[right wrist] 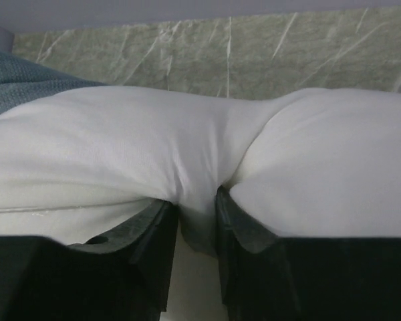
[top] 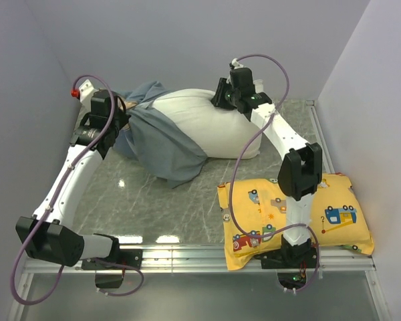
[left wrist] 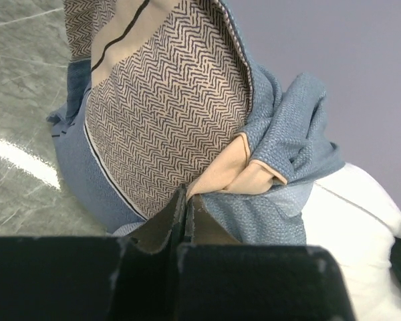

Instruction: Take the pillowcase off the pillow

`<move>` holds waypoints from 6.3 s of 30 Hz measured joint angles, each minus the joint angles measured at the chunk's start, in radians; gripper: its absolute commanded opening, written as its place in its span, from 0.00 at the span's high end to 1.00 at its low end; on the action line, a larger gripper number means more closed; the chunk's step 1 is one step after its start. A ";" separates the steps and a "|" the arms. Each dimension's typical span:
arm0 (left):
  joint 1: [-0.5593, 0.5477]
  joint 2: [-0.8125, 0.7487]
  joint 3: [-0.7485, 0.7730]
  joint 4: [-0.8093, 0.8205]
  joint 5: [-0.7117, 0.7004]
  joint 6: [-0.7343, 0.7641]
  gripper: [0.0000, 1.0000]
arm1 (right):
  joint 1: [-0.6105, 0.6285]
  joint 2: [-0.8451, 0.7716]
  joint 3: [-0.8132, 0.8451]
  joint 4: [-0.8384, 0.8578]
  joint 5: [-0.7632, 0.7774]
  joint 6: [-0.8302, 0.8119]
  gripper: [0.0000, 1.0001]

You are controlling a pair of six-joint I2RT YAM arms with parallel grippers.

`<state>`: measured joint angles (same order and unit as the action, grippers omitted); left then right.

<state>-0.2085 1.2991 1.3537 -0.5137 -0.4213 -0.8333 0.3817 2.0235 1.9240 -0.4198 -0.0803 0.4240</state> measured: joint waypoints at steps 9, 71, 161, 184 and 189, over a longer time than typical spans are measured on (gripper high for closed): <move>-0.013 0.072 -0.012 0.050 -0.003 0.023 0.99 | 0.047 -0.221 -0.118 0.014 0.101 -0.144 0.19; -0.024 0.172 -0.155 0.055 -0.143 -0.057 1.00 | 0.048 -0.170 -0.209 -0.031 0.105 -0.101 1.00; -0.496 0.148 -0.297 0.207 -0.190 -0.261 0.34 | 0.171 -0.299 -0.438 0.082 0.122 -0.020 1.00; 0.060 -0.030 -0.616 0.292 0.023 -0.378 0.99 | 0.008 -0.298 -0.327 -0.023 -0.101 -0.002 1.00; 0.076 -0.029 -0.632 0.309 0.061 -0.326 0.99 | 0.008 -0.324 -0.382 -0.002 -0.108 -0.021 0.81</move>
<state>-0.1322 1.2705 0.7219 -0.2047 -0.3607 -1.1591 0.3897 1.6993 1.5417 -0.4213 -0.1879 0.4026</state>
